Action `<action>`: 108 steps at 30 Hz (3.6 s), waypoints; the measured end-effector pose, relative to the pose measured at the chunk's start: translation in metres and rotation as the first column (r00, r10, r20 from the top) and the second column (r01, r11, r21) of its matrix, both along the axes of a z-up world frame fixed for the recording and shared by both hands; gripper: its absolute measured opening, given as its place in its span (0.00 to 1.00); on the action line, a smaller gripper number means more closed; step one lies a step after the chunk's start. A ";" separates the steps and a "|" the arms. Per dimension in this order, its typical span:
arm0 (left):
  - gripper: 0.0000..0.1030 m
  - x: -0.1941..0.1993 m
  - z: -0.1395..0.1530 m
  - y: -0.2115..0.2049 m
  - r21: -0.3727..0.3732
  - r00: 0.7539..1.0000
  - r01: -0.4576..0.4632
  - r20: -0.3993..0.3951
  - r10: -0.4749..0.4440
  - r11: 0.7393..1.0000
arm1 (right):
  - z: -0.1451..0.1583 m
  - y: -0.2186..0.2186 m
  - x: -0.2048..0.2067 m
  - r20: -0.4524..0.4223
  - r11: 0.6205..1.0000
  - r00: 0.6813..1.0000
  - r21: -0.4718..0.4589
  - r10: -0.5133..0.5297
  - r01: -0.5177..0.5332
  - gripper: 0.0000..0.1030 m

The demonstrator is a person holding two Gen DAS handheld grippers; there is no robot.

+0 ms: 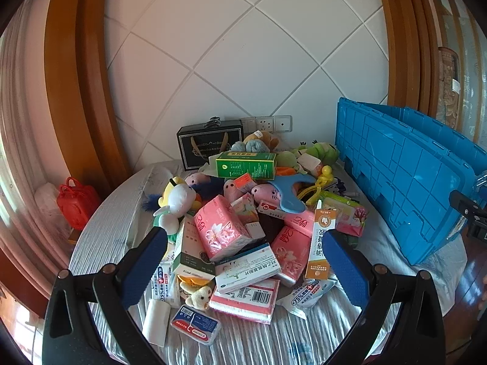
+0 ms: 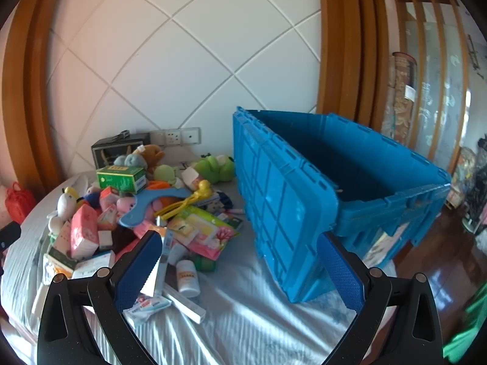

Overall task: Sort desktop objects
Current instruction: 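Grasp the white paper roll with the left tool while the right grasps the wipes packet, then carry both items into the blue crate and open both tools to drop them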

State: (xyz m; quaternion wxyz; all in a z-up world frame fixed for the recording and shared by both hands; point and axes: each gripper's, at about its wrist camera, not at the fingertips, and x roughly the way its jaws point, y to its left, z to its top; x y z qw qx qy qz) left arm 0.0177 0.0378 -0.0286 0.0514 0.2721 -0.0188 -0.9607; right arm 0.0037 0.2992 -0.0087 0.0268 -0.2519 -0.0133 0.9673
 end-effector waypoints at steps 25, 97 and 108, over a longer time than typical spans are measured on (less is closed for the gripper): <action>0.93 -0.007 -0.176 -0.188 0.017 0.862 -0.293 0.437 0.256 0.956 | -0.147 -0.063 -0.080 0.474 0.979 0.857 -0.116 0.202 -0.167 1.00; 0.44 -0.164 0.050 0.161 0.112 0.948 0.314 -0.089 -0.305 0.943 | 0.079 0.090 -0.129 0.072 0.957 0.957 0.051 0.280 -0.284 0.54; 0.44 -0.250 0.137 0.373 0.265 0.893 0.425 0.032 -0.449 0.865 | 0.096 0.265 -0.236 0.191 0.967 0.966 0.146 0.177 -0.206 0.54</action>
